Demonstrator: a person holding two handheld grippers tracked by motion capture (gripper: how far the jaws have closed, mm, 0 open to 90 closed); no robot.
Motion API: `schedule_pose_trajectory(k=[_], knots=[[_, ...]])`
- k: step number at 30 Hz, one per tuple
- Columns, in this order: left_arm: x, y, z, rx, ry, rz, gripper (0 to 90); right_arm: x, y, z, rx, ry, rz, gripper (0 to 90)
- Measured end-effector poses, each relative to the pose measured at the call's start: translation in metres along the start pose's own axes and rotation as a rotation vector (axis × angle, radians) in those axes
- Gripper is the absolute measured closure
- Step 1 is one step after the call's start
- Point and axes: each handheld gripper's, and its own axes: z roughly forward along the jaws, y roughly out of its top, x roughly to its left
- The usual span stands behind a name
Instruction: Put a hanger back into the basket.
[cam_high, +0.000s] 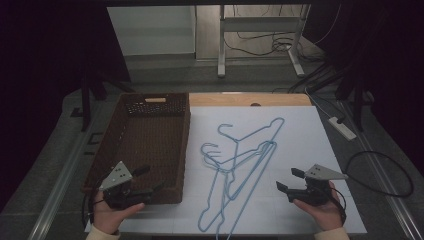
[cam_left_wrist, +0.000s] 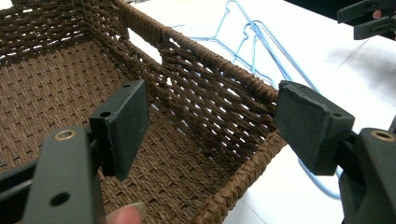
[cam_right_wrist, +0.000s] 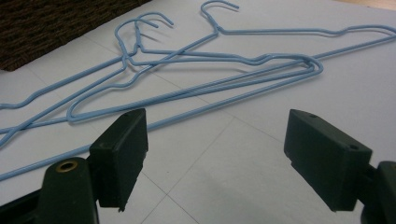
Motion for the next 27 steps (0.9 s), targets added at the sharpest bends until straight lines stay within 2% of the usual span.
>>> schedule_pose_trajectory(k=[6,21,27], knots=[[-0.0022,0.0019,-0.0008,0.003,0.009,0.013,26.9,-0.001,-0.0003,0.0002,0.002,-0.003,0.003,23.5],[-0.002,0.0029,-0.0035,0.01,0.03,0.001,27.0,-0.0023,0.0002,0.0017,0.004,0.004,-0.003,24.9],[-0.0043,0.0028,-0.0043,0.011,0.031,0.015,27.0,0.0003,0.0013,0.0023,0.008,0.0,-0.008,25.0]])
